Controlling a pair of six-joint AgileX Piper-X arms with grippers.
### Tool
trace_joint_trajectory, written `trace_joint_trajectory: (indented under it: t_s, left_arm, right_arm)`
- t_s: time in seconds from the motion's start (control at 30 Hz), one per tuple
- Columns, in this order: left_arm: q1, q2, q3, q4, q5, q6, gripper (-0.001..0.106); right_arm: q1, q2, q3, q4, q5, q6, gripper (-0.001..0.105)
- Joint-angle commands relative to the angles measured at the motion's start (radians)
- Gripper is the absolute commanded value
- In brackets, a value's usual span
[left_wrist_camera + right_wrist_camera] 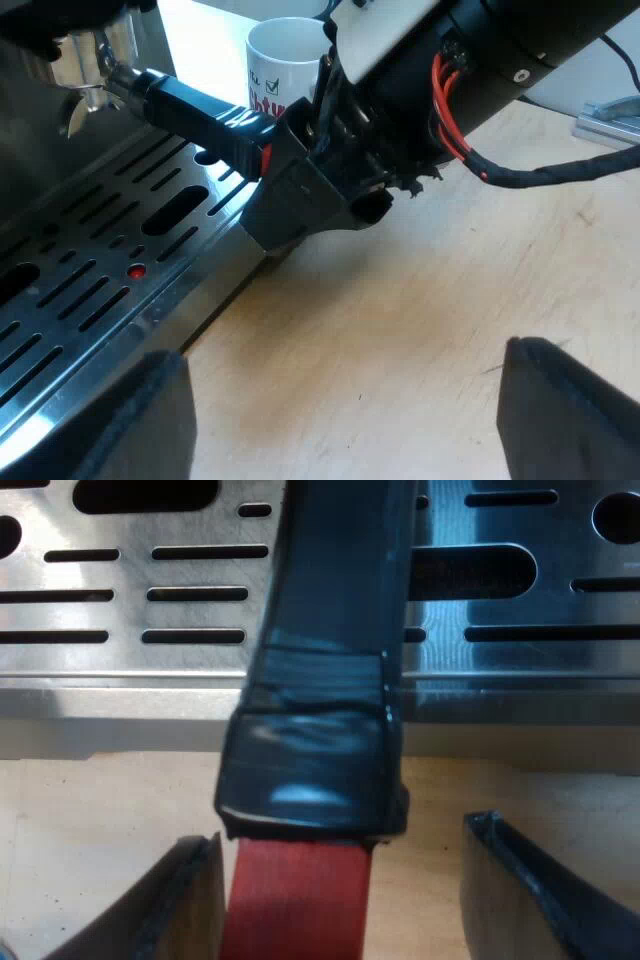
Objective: Grind coffee beans and then tamp
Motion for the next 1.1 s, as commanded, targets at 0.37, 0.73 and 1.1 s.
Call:
trace_joint_trajectory:
  t_s: [0.37,0.73,1.1]
  left_arm:
    - [-0.004,-0.001,0.000,-0.010,0.013,-0.006,0.065]
    - [-0.004,-0.001,0.008,-0.010,0.013,-0.006,0.065]
    - [-0.004,-0.001,0.052,-0.050,0.036,-0.058,0.065]
  right_arm:
    - [-0.003,0.000,-0.007,0.007,-0.007,-0.001,0.008]
    - [-0.003,0.000,-0.007,0.007,-0.004,-0.001,0.000]
    - [-0.003,0.000,-0.007,0.007,-0.001,-0.001,0.000]
